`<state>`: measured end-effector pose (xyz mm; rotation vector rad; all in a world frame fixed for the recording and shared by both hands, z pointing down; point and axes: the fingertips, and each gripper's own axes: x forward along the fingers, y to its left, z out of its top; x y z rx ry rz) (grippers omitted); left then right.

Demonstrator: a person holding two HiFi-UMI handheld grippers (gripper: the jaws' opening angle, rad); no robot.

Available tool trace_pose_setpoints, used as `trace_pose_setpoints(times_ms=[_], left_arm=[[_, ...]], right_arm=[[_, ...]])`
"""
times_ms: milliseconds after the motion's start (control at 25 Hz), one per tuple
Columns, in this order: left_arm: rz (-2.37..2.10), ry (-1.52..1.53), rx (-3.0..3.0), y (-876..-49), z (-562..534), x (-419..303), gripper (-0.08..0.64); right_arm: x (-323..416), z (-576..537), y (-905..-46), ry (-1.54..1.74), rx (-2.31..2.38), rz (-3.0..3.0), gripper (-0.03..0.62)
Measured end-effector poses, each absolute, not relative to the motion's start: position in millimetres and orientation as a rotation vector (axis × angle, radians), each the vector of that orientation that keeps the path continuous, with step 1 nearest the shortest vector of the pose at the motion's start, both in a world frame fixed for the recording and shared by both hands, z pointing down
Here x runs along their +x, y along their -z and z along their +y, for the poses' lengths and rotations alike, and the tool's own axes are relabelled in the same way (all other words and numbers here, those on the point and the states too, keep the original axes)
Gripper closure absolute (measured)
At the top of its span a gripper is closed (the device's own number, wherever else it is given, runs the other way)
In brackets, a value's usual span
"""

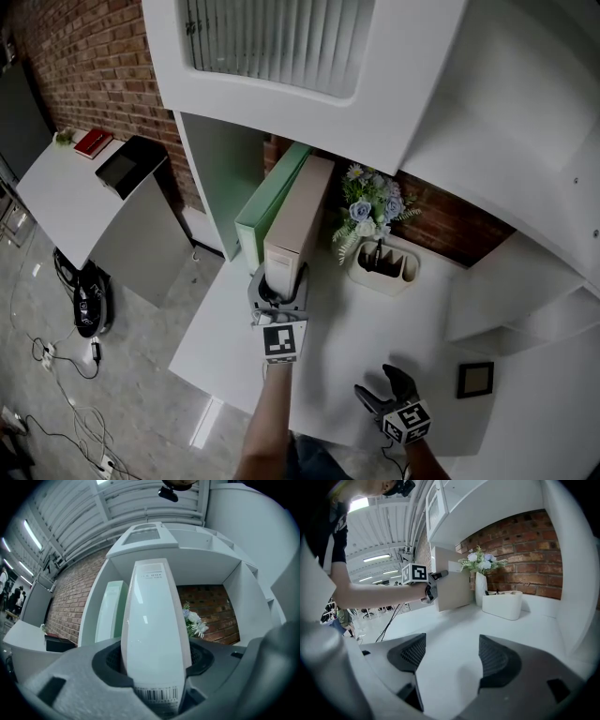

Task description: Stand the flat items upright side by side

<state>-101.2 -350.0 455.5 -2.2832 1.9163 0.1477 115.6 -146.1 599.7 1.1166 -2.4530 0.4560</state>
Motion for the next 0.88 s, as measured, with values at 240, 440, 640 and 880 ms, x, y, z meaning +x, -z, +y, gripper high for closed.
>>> trace_pose_setpoints(times_ms=[240, 440, 640, 880], left_arm=[[1.888, -0.135, -2.273, -458, -358, -102, 0.301], [1.885, -0.129, -2.276, -462, -363, -104, 0.299], [1.914, -0.114, -2.297, -471, -365, -108, 0.298], [1.927, -0.104, -2.313, -478, -364, -109, 0.291]], right_arm=[[117, -145, -602, -0.459, 1.113, -2.446, 0.242], [116, -143, -605, -0.463, 1.101, -2.440, 0.242], [114, -142, -607, -0.475, 1.096, -2.442, 0.242], [112, -142, -608, -0.476, 1.092, -2.447, 0.242]])
